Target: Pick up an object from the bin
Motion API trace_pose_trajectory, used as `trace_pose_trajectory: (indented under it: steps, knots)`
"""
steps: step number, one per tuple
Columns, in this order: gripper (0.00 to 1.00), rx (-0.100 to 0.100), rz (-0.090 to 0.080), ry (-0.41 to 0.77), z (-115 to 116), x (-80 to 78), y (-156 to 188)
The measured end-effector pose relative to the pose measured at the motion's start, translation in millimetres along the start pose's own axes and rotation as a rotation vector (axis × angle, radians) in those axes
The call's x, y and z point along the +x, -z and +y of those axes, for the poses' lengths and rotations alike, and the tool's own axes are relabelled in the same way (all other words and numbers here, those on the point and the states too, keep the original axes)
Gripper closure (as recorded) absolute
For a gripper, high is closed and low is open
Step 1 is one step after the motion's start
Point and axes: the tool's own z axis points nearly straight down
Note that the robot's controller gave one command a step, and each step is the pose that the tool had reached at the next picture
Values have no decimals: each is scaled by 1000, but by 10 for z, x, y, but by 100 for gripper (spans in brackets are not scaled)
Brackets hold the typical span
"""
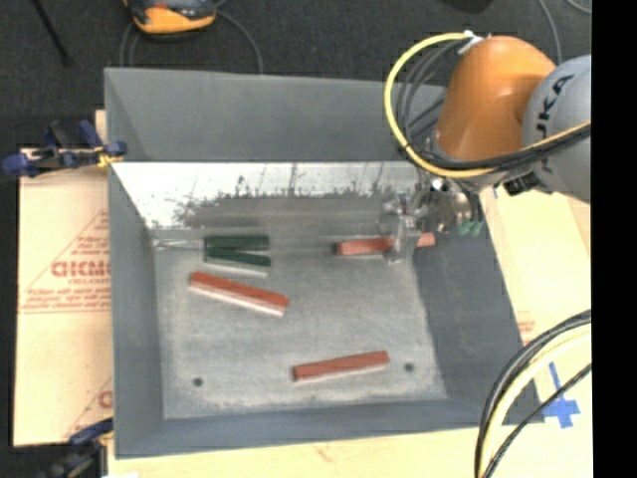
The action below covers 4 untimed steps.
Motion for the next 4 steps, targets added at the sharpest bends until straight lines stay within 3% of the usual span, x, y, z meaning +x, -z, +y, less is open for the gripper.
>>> trace_pose_trajectory:
  steps: [4]
  knots:
    - [100, 0, 0, 0, 0, 0, 0]
